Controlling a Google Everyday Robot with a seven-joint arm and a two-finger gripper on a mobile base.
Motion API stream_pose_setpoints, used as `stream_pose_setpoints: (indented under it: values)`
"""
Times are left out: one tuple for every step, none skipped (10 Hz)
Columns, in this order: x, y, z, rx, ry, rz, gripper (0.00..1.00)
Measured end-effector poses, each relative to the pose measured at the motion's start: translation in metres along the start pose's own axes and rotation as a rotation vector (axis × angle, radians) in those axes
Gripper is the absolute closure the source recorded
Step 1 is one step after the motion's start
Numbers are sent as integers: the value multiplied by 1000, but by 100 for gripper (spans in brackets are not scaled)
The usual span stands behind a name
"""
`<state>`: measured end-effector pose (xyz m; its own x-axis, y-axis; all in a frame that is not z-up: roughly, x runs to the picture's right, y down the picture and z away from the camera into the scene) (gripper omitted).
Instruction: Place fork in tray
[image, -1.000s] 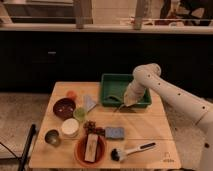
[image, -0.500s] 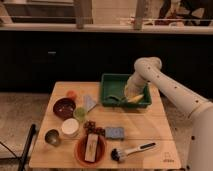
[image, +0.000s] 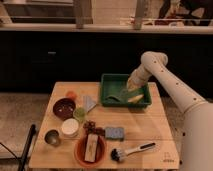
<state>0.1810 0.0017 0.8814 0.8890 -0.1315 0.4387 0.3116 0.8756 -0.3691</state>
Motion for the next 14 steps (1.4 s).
stream_pose_setpoints:
  values:
    - [2, -2, 2, 14, -3, 7, 100]
    - [3, -4, 6, 30, -6, 17, 100]
    - [5, -5, 10, 47, -5, 26, 100]
    - [7, -6, 14, 68, -3, 32, 100]
    - [8, -6, 17, 89, -2, 34, 100]
    - [9, -7, 19, 126, 0, 37, 100]
    - [12, -7, 23, 167, 2, 48, 97]
    - [14, -8, 26, 187, -2, 53, 91]
    - [16, -10, 29, 208, -10, 66, 81]
    - [16, -12, 31, 224, -24, 80, 70]
    - [19, -13, 32, 237, -33, 94, 61]
    - [22, -14, 31, 247, -40, 108, 50]
    - [23, -15, 33, 253, -46, 117, 40]
    - [23, -18, 35, 258, -52, 122, 30]
